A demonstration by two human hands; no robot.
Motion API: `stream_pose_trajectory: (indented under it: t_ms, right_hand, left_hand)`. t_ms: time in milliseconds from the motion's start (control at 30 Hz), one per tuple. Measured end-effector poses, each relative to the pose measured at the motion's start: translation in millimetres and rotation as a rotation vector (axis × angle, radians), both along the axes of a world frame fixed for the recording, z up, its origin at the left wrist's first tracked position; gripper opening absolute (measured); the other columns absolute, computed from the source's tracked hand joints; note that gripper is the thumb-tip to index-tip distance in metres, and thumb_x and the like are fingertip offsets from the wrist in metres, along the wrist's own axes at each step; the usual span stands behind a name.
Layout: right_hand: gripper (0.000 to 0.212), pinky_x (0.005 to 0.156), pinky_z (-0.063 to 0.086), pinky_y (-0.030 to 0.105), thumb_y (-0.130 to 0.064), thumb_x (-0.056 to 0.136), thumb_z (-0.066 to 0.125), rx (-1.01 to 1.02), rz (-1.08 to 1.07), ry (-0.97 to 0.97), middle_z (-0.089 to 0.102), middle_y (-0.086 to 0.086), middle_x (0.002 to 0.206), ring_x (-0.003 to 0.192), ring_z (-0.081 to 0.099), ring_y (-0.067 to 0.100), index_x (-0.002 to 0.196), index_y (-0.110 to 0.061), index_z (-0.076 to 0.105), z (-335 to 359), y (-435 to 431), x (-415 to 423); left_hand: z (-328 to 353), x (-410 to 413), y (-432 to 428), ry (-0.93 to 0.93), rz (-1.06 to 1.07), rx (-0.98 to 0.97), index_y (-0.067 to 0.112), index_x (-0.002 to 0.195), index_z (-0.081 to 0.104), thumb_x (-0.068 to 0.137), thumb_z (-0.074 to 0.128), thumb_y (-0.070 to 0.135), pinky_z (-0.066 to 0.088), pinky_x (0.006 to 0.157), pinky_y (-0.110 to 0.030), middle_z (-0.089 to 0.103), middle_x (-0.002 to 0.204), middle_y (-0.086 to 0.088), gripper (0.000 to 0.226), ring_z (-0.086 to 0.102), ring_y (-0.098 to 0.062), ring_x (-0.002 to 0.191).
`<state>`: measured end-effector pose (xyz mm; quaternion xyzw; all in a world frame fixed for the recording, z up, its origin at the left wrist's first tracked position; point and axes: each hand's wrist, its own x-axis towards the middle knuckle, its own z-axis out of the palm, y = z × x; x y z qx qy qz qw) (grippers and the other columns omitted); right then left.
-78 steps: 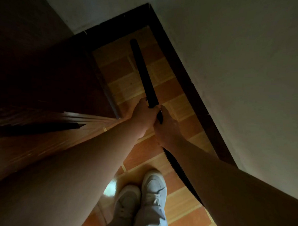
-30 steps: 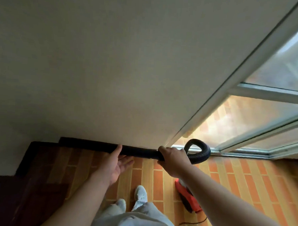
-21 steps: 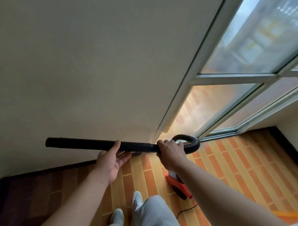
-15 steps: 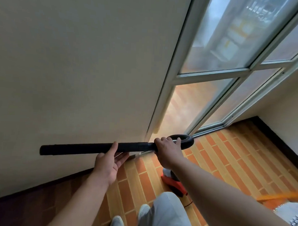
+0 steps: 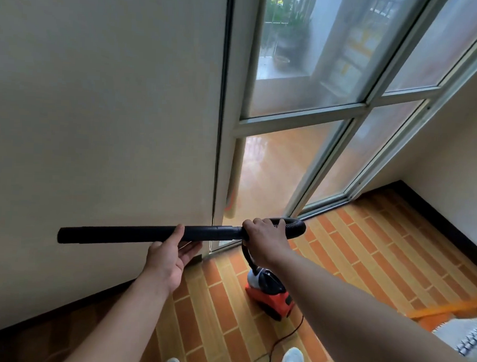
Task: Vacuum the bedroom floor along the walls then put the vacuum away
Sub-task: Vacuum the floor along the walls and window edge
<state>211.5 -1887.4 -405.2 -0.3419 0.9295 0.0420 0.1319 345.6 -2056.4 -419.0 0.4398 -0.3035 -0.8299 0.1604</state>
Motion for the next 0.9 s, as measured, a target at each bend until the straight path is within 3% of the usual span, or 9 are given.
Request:
stream_pose_trajectory:
  t_ms: [200,433,567,800,900]
  right_hand:
    - [0.025,0.105,0.035,0.062,-0.029,0.104,0.049,-0.026,0.108,-0.007,0.057,0.005,0.126,0.119,0.052,0.031,0.128,-0.024,0.049,-3.0,72.8,-63.4]
    - [0.021,0.099,0.039,0.056,-0.032,0.103,0.051,-0.048,0.181,-0.045,0.057,0.003,0.118,0.110,0.052,0.028,0.124,-0.026,0.049,-3.7,138.1,-129.2]
    - [0.023,0.102,0.040,0.057,-0.031,0.102,0.053,-0.041,0.227,-0.082,0.056,0.003,0.118,0.110,0.052,0.029,0.123,-0.024,0.048,-4.7,136.8,-150.9]
    - [0.025,0.106,0.037,0.059,-0.036,0.102,0.054,-0.045,0.291,-0.137,0.058,0.001,0.119,0.113,0.054,0.028,0.125,-0.026,0.050,-17.8,116.0,-173.5]
    - [0.025,0.108,0.035,0.059,-0.037,0.103,0.053,-0.009,0.277,-0.148,0.059,0.001,0.117,0.112,0.054,0.028,0.125,-0.026,0.051,-19.0,110.6,-189.7]
  left_hand:
    - [3.5,-48.9,81.1,-0.011,0.069,-0.008,0.000,0.124,0.052,0.101,0.063,0.012,0.054,0.101,-0.055,0.061,0.129,-0.026,0.028,0.066,-0.039,0.115]
    - [15.8,-97.9,161.8,-0.021,0.132,-0.012,0.001,0.133,0.046,0.101,0.063,0.010,0.054,0.103,-0.054,0.061,0.123,-0.022,0.037,0.068,-0.035,0.105]
    - [22.4,-113.0,174.7,-0.016,0.188,-0.013,0.001,0.119,0.048,0.102,0.060,0.006,0.053,0.103,-0.053,0.060,0.122,-0.024,0.022,0.067,-0.035,0.107]
    - [1.8,-125.3,159.2,-0.002,0.228,0.027,0.001,0.136,0.044,0.101,0.061,0.009,0.056,0.101,-0.050,0.060,0.130,-0.024,0.040,0.067,-0.038,0.113]
    - [-12.4,-139.6,150.0,0.024,0.187,0.096,0.002,0.127,0.051,0.102,0.060,0.009,0.052,0.106,-0.052,0.061,0.130,-0.025,0.028,0.067,-0.039,0.114]
